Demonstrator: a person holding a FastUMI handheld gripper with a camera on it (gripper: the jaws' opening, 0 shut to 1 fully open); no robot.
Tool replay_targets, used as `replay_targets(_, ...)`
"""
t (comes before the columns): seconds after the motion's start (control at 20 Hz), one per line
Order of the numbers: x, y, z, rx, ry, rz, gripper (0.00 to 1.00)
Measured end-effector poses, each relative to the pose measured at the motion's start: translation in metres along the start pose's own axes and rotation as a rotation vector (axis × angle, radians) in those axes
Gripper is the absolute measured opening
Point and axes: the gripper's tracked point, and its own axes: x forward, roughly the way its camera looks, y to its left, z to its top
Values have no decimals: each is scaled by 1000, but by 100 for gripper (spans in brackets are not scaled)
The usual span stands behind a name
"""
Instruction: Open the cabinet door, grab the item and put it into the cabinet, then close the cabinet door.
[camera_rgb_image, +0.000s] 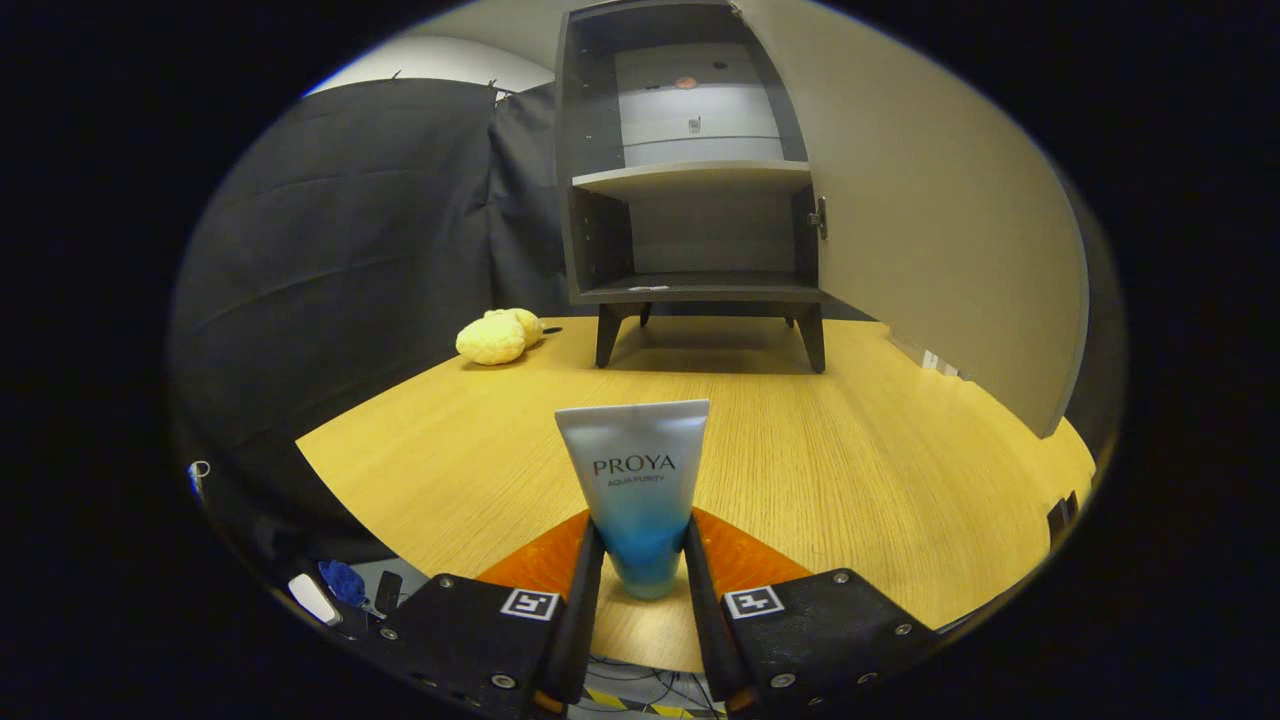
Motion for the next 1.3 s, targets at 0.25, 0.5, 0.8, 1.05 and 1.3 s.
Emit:
replay_targets(0.25, -21, 1, 56, -24, -29, 20, 46)
replay_targets(0.5, -42, 7, 136, -62, -83, 26, 46)
replay_targets(0.8, -50, 23, 233, -75, -147, -26, 46)
replay_targets(1.05, -31, 21, 327, -49, -234, -104, 45)
replay_targets(1.3, 37, 9, 415, -30, -304, -131, 45)
